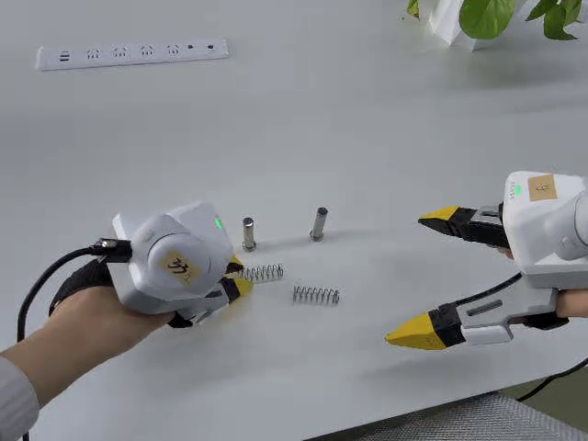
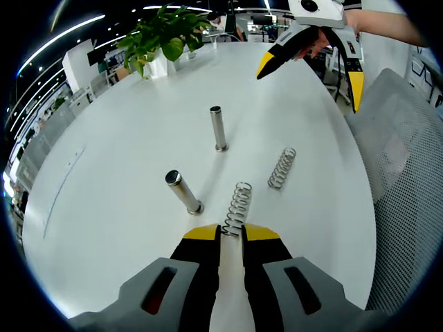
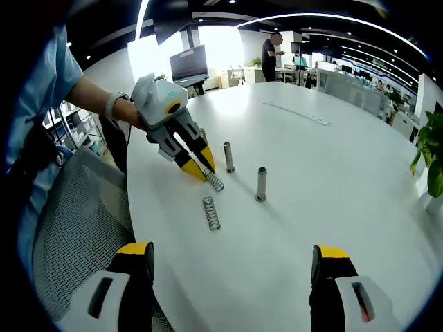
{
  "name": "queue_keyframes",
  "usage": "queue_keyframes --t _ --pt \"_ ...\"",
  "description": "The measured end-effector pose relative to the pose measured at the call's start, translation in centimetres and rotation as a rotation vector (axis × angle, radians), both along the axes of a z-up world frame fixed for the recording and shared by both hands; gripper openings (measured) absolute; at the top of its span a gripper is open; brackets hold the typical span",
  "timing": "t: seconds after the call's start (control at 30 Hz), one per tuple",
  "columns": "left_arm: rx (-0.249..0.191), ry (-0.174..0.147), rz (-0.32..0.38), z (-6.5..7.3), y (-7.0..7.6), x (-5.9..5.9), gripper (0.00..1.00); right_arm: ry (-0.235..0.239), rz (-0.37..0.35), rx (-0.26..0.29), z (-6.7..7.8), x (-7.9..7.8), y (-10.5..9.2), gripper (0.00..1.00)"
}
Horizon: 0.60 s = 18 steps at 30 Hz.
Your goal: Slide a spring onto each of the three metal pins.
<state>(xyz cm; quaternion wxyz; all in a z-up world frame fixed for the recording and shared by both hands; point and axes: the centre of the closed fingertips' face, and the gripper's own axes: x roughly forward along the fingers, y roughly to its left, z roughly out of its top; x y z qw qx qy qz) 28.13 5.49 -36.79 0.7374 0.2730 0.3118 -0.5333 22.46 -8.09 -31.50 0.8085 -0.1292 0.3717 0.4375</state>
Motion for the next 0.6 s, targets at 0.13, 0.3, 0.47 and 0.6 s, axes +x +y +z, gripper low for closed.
queue_keyframes --t 0.13,0.3,0.47,0.6 --pt "0.001 0.004 -0.002 -0.02 -0.11 -0.07 0.09 0.002 -0.005 0.005 -0.06 -0.05 0.09 0.94" --pt "0.003 0.012 -0.004 -0.03 -0.23 -0.11 0.08 0.004 -0.008 0.014 -0.05 -0.2 0.36 0.93" --pt "0.009 0.013 0.001 -0.01 -0.25 -0.08 0.08 0.004 -0.008 0.015 0.13 -0.28 0.57 0.93" --pt "-0.003 0.026 0.026 -0.01 -0.17 -0.05 0.08 0.002 -0.008 0.019 0.4 -0.31 0.76 0.93"
